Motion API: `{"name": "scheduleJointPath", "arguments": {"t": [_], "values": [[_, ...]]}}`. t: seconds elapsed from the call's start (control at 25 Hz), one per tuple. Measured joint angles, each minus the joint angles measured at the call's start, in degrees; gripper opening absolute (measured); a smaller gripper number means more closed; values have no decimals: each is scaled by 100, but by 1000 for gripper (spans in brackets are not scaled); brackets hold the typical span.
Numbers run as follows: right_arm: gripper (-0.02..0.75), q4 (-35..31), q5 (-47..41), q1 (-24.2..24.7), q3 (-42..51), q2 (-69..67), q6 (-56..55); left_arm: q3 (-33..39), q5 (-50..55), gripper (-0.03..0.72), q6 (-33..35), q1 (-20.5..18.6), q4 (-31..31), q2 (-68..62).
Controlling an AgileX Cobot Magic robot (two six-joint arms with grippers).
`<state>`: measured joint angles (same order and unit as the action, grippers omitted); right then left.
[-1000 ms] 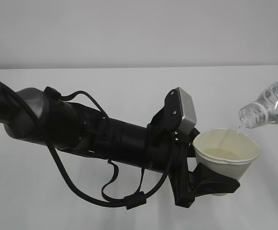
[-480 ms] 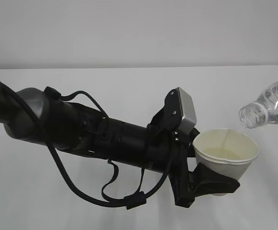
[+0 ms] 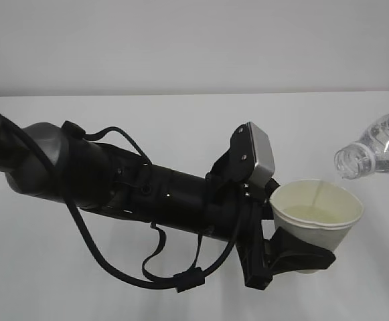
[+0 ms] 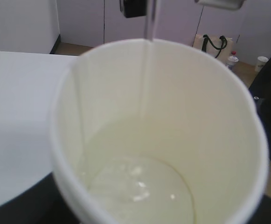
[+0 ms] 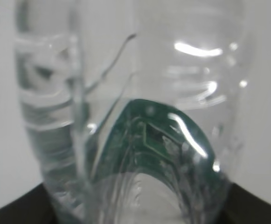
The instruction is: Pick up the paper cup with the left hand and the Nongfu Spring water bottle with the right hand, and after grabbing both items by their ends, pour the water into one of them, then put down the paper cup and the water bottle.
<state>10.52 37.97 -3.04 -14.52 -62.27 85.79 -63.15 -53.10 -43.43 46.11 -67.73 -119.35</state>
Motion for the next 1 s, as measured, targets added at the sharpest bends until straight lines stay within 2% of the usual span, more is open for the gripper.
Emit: {"name": "scheduleJointPath", "arguments": {"t": [1.0], "values": [[419, -19, 34, 0, 0, 0, 0, 0, 0, 471, 0, 0, 168, 0]]}}
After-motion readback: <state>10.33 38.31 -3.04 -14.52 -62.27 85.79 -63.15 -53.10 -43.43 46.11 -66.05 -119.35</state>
